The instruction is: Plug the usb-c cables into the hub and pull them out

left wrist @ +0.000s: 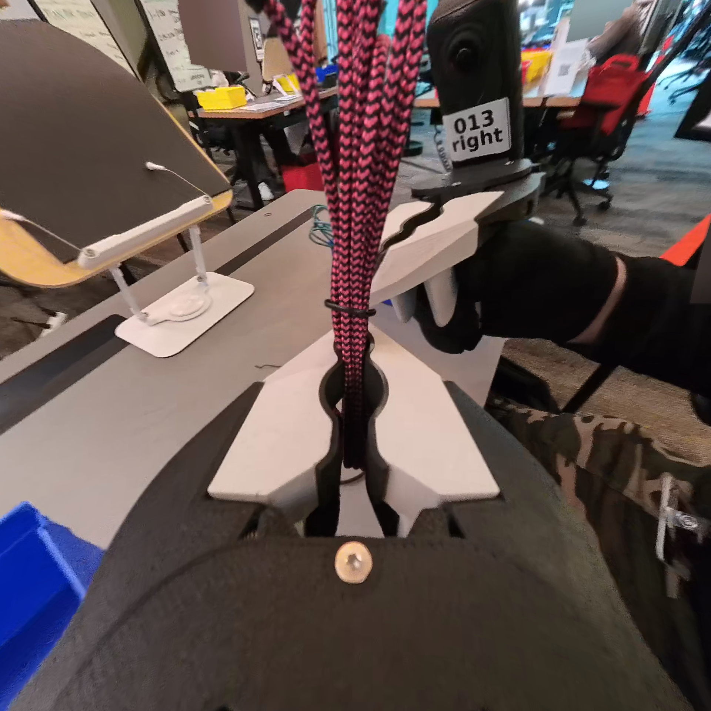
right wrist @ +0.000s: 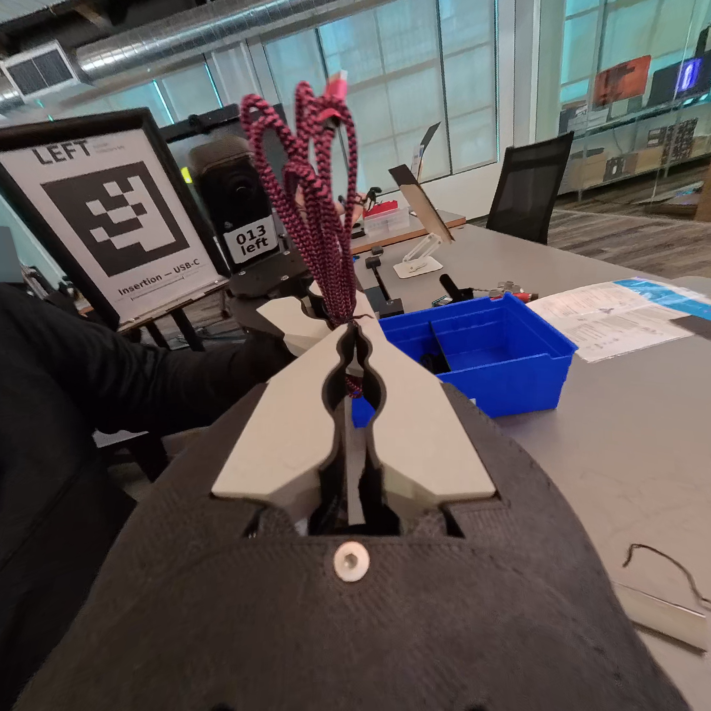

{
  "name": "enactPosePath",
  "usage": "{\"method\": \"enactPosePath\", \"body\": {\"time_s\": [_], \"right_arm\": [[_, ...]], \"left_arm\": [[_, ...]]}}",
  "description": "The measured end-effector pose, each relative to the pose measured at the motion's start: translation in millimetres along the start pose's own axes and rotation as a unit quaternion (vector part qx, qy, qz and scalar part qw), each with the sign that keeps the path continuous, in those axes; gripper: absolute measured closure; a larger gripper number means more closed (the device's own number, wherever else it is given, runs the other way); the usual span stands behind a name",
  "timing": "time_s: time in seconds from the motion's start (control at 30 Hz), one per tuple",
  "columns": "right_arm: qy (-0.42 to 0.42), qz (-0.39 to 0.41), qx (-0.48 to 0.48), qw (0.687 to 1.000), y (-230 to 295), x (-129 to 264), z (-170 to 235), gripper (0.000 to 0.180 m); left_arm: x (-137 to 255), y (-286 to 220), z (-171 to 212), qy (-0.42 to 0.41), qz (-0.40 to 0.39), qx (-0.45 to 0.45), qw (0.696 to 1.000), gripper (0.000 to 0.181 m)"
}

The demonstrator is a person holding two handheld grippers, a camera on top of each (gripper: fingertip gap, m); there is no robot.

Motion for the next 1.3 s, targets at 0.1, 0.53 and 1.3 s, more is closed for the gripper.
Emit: {"method": "enactPosePath", "body": {"time_s": [0.1,0.53,1.3], "right_arm": [[0.005,-0.007,0.008,1.0,1,0,0,0.176],[-0.033,-0.005,0.102,0.994,10,5,-5,0.18],[0.013,0.169,0.366,0.915,28,43,-47,0.18]], "left_arm": [[-1,0,0,0.0,0.002,-0.002,1.0,0.18],[-5,-4,1,-0.001,0.057,0.045,0.997,0.18],[8,14,-5,-0.042,0.092,0.163,0.981,0.18]]}}
Point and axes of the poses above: each gripper's, where its closed fingertips meet, x back along the fingers, z out of its underside, y = z × x across the jaws, the point moved 7 cm from there along x, back along the fingers, and after that the axes turned 5 degrees about z, right-handed, at the moved point
